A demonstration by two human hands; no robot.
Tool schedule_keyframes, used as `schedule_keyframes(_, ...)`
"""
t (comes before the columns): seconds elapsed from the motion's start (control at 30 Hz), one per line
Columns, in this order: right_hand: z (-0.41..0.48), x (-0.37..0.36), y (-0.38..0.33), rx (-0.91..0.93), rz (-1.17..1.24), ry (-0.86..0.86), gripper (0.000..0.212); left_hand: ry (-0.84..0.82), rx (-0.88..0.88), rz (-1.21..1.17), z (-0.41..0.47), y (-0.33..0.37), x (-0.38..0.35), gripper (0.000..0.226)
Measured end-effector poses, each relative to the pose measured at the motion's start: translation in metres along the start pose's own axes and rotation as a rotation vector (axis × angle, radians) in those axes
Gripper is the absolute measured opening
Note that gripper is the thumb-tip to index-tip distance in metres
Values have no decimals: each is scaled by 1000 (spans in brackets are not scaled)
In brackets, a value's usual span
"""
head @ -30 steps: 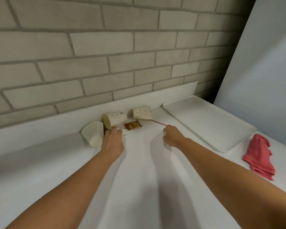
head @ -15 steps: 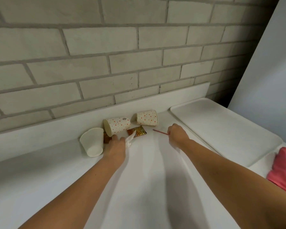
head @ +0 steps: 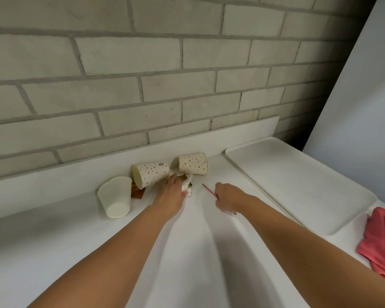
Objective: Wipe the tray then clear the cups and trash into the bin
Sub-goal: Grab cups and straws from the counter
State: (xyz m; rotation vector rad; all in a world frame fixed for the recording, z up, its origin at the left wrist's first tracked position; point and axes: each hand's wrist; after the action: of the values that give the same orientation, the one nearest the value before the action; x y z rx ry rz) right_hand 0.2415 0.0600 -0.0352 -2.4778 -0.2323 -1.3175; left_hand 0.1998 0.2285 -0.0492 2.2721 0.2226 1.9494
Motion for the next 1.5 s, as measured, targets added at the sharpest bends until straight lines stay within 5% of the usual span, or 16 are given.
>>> schedule_keyframes(0.1, -3, 7, 9, 42, 163, 25, 14, -25, 37, -1, 8, -1, 1, 35)
schedule_keyframes(0.2, 2, 14, 17, 129, 674, 68, 20, 17, 27, 75, 7, 0, 3, 35)
schedule_keyframes(0.33, 25, 19, 14, 124, 1023, 256, 11, 5, 31, 93, 8, 1, -2, 38)
schedule_keyframes(0.4, 41, 21, 9, 99, 1100, 304, 13, -7, 52, 64, 11, -1, -7, 39)
schedule_keyframes(0.53, 63, 19, -1, 55, 1159, 259, 49, -29, 91, 17, 12, -5, -8, 41)
schedule_keyframes(0.63, 71, 18, -8, 23, 1230, 282, 39, -84, 123, 8, 17, -6, -7, 42)
schedule_keyframes(0.73, 72, 20, -11, 43, 1246, 315, 12, -103, 172, -50, 18, -3, -4, 51)
schedule_keyframes(1.23, -20, 30, 2, 70, 954, 460, 12, -256, 274, -62, 1, 6, 1, 45)
schedule_keyframes(1.5, -121, 10, 27, -8, 704, 469, 10, -130, 67, 36, -47, 38, -20, 30)
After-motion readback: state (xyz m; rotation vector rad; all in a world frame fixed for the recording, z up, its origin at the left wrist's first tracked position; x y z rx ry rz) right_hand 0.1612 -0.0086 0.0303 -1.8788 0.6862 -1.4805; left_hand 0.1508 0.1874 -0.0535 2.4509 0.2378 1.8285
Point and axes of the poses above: each hand's wrist, its own z-axis towards the middle knuckle, its own x-axis out of the back of the hand, y = z × x, and after that the axes turned 13 degrees about -y, right-handed
